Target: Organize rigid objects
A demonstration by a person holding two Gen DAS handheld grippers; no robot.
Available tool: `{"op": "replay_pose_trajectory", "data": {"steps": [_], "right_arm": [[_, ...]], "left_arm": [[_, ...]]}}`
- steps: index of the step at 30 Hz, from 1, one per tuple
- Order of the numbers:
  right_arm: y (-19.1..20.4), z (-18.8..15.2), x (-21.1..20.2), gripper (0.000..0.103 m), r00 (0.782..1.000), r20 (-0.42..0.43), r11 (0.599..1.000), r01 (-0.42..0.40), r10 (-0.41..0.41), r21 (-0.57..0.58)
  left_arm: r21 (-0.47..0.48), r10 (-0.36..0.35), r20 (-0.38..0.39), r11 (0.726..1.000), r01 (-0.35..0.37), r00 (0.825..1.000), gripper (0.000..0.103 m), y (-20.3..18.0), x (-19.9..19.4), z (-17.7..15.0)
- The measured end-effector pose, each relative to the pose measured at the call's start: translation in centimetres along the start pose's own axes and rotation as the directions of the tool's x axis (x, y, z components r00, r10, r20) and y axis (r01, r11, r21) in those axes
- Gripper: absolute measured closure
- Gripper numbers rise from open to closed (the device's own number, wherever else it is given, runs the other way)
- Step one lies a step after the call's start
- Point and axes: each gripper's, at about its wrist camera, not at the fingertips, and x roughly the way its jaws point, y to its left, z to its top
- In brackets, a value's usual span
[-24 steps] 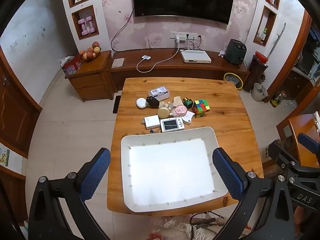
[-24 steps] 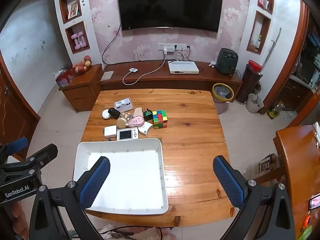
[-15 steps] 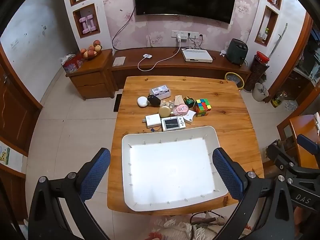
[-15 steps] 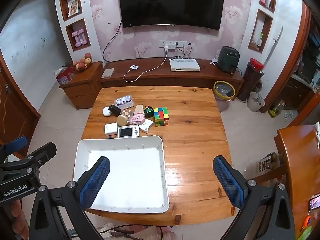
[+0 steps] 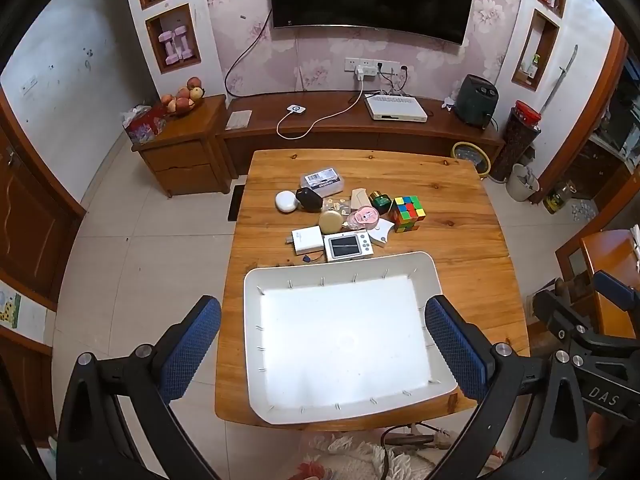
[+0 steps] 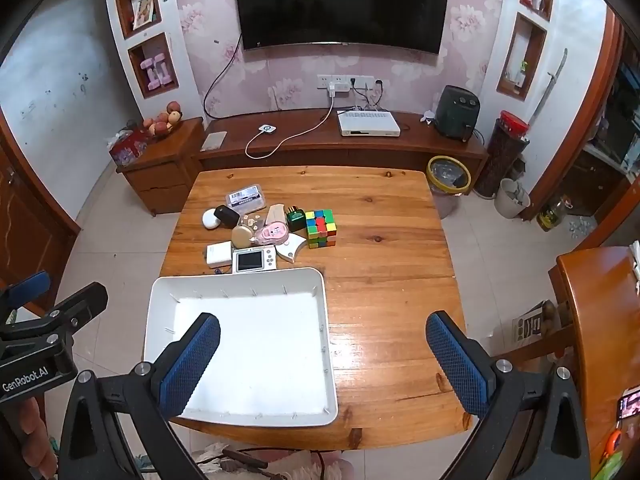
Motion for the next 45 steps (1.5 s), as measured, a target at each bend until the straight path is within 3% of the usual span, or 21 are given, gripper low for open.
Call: {"op": "replay_pose_trajectory", "data": {"steps": [35,45], "right_arm": [[0.9,-0.8,1.3,0.0,0.999,-0.037,1.0,-0.008,0.008,-0.005],[0.8,-1.3,1.6,0.0,0.999,-0.045,1.0,-0.014,0.014,-0.005]], "left_arm": [[-0.003,0.002,-0.018,1.0,-0.002,1.0,0.001,-0.1,0.1,0.1],[-0.004,0.003,-0.02,1.0,-0.003,1.0,0.001,0.9,1.9,-2.1]]}}
